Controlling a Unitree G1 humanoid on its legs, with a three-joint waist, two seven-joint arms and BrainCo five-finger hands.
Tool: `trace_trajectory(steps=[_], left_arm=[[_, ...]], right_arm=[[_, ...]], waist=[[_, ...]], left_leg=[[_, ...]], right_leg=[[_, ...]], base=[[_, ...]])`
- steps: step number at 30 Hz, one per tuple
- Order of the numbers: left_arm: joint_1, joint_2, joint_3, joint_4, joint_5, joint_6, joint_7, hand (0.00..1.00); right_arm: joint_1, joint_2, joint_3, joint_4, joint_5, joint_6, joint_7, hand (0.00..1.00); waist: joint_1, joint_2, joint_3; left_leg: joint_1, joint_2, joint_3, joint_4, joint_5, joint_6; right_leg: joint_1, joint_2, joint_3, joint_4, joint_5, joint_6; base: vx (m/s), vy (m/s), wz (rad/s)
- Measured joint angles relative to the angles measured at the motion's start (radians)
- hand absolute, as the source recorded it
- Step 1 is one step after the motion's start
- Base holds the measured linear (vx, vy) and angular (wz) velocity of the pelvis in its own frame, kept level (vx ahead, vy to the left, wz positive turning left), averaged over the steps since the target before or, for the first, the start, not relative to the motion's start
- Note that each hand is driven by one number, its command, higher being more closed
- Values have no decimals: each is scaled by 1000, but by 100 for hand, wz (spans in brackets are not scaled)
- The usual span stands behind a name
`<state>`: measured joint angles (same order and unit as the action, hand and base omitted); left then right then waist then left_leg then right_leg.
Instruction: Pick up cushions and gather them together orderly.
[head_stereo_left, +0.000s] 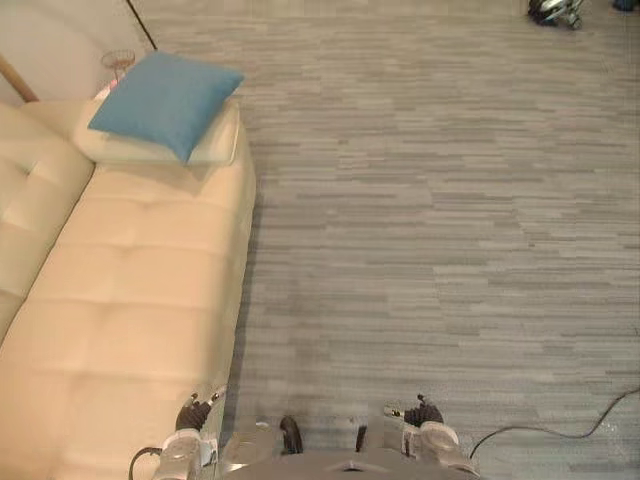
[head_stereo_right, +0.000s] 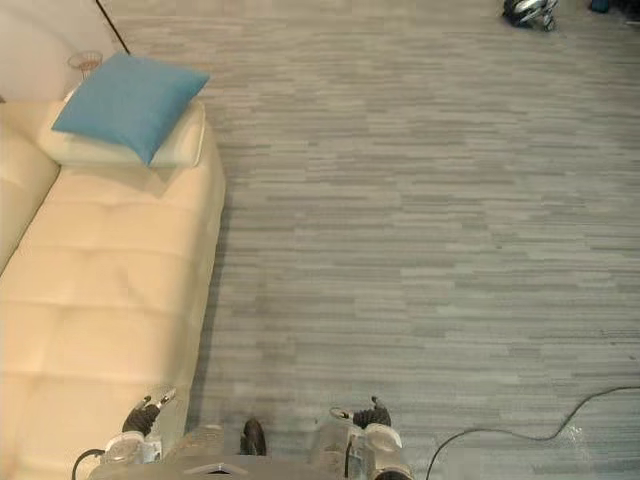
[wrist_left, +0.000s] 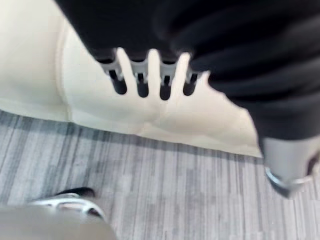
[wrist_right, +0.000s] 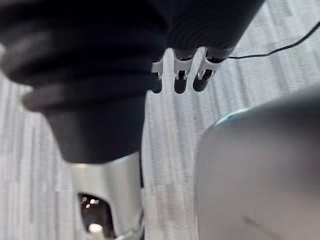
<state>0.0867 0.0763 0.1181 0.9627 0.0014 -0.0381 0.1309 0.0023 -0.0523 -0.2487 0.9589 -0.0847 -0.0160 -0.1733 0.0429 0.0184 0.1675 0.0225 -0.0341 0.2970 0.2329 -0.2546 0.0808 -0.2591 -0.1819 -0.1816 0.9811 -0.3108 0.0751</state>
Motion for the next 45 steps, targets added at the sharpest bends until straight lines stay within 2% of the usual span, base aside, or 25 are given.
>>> trace_trajectory(steps=[2, 5, 6, 7, 8, 9, 12, 14, 16, 18, 20, 23, 25, 27, 29, 30, 31, 34, 35, 37, 39, 41, 43, 44, 45], left_arm=[[0, -4, -3, 0, 0, 0, 0, 0], [-21, -11, -5, -2, 0, 0, 3, 0], [-30, -19, -7, -6, 1, -1, 7, 0], [-30, -17, -12, -6, 1, -3, 8, 0], [-27, -14, -12, -5, 1, -3, 8, 0], [-29, -24, -12, 20, 2, -2, 7, 0], [-37, -43, -9, 37, 4, -3, 8, 0], [-36, -58, 3, 38, 4, -3, 8, 0], [-31, -67, 17, 32, 1, -3, 7, 0], [-34, -70, 39, 20, -1, -3, 7, 0], [-34, -75, 39, 4, -4, -4, 7, 0], [-34, -81, 38, -15, -24, -7, 7, 0], [-34, -84, 36, -22, -26, -8, 7, 0], [-24, -92, 31, -30, -29, -14, 7, 0], [-24, -90, 31, -33, -38, -17, 7, 0], [-24, -79, 36, -31, -38, -17, 6, 0], [-25, -69, 40, -34, -39, -17, 2, 0], [-25, -58, 40, -39, -40, -16, -5, 0], [-25, -53, 38, -28, -40, -12, -5, 0], [-18, -45, 32, -20, -40, -6, -5, 0], [-9, -37, 27, -7, -40, -1, -5, 0], [-4, -36, 26, -2, -40, 0, -4, 0], [-7, -40, 27, -1, -40, 3, -3, 0], [-7, -43, 27, 0, -40, 5, -3, 0], [-9, -51, 26, 4, -39, 6, -4, 0]], right_arm=[[-15, 0, 6, -2, 0, -3, 1, 0], [-36, -4, 5, -26, 1, -4, -1, 0], [-42, -8, 4, -36, -2, -1, -2, 0], [-39, -4, 4, -34, -1, 2, -2, 0], [-38, -2, 4, -32, -1, 3, -1, 0], [-39, -9, 0, -30, -2, 3, -2, 0], [-40, -33, -20, -29, -2, 3, -1, 0], [-30, -37, -56, -23, -1, 8, -2, 0], [-7, -37, -50, -21, 0, 12, -3, 0], [-5, -34, -46, 1, 1, 13, -2, 0], [-1, -34, -49, 25, 3, 17, -3, 0], [-6, -38, -52, 45, 3, 22, -3, 0], [-3, -36, -57, 45, 3, 23, -3, 0], [0, -36, -52, 45, 3, 23, -5, 0], [-1, -33, -27, 44, 0, 23, -5, 0], [-8, -21, -25, 44, -1, 22, -5, 0], [-3, -13, -12, 44, -2, 21, -4, 0], [-11, -15, 11, 42, -4, 19, -2, 0], [-11, -14, 13, 41, -15, 17, 0, 0], [1, -12, 25, 41, -31, 19, 2, 0], [14, -15, 41, 29, -36, 13, 16, 0], [5, -17, 39, 28, -39, 11, 19, 0], [2, -17, 39, 18, -39, 11, 20, 0], [2, -17, 39, 9, -39, 11, 21, 0], [16, -16, 39, -15, -38, 9, 21, 0]], waist=[[-21, 7, 6], [-50, 7, 23], [-59, 9, 40], [-59, -13, 41], [-58, -29, 45], [-63, -31, 44], [-64, 19, 46], [-68, 40, 41], [-61, 48, 40], [-46, 52, 38], [-38, 49, 36], [-12, 51, 34], [-3, 49, 35], [14, 76, 21], [43, 76, 14], [41, 58, -3], [35, 18, -15], [56, -4, -26], [52, -9, -24], [36, -14, -23], [17, -20, -24], [9, -15, -21], [4, -9, -15], [0, -7, -14], [-18, 10, -13]], left_leg=[[64, 9, -9, -40, -1, 0], [135, 34, -44, -90, -5, -9], [187, 58, -63, -121, -23, -45], [217, 54, -80, -139, -33, -63], [240, 48, -89, -149, -41, -77], [279, 72, -115, -145, -61, -102], [266, 138, -148, -53, -55, -110], [188, 191, -197, 173, -5, -162], [78, 252, -214, 493, 129, -184], [-36, 328, -137, 745, 80, -172], [-124, 324, -79, 765, 25, -149], [-245, 252, -21, 527, -25, -135], [-266, 177, -24, 262, 8, -150], [-287, 143, -25, -28, 122, -176], [-306, 144, -25, -7, 240, -138], [-306, 111, -40, -3, 286, -69], [-312, 68, -40, 34, 248, -9], [-292, 53, -14, 130, 122, 2], [-236, 32, -14, 132, 72, 9], [-156, 5, -33, 125, 33, 11], [-34, -27, -80, 62, 19, 19], [35, -23, -111, 15, 20, 19], [97, -5, -186, -10, 20, 18], [105, 8, -202, -11, 20, 18], [107, 44, -265, -9, 11, 1]], right_leg=[[-83, 28, -76, -143, -30, -49], [-159, 71, -74, -460, 77, -51], [-161, 87, -44, -655, 190, -34], [-156, 81, -16, -773, 260, -17], [-160, 70, 6, -800, 300, -7], [-165, 79, 13, -725, 411, -33], [-198, 112, -11, -565, 334, -95], [-153, 125, -49, -525, 254, -107], [-48, 160, -59, -554, 205, -133], [76, 205, -53, -633, 178, -159], [173, 211, -44, -713, 179, -157], [284, 201, -11, -822, 185, -144], [336, 175, 5, -857, 171, -124], [396, 179, 28, -914, 153, -98], [436, 178, 65, -943, 131, -68], [452, 147, 71, -944, 113, -48], [450, 106, 85, -919, 108, -38], [372, 74, 171, -668, 77, 20], [286, 50, 190, -403, 102, 148], [203, 25, 199, -112, 140, 219], [108, -15, 108, 85, 90, 120], [68, -7, 51, 47, 48, 53], [15, 49, 54, -149, -4, -1], [6, 77, 80, -213, -7, -8], [-20, 153, 190, -436, 34, 3]], base=[[471, -29, 26], [481, -139, 58], [506, -212, 63], [507, -230, 59], [647, -307, 39], [530, -266, 33], [482, -270, 24], [511, -290, 26], [547, -250, 8], [479, -159, -18], [404, -64, -13], [434, 29, -27], [344, 94, -25], [362, 170, -33], [499, 259, -44], [673, 293, -10], [778, 325, 5], [595, 242, -5], [477, 183, -2], [458, 136, 37], [466, 79, 58], [364, -17, 53], [450, -132, 72], [329, -189, 107], [308, -222, 114]])
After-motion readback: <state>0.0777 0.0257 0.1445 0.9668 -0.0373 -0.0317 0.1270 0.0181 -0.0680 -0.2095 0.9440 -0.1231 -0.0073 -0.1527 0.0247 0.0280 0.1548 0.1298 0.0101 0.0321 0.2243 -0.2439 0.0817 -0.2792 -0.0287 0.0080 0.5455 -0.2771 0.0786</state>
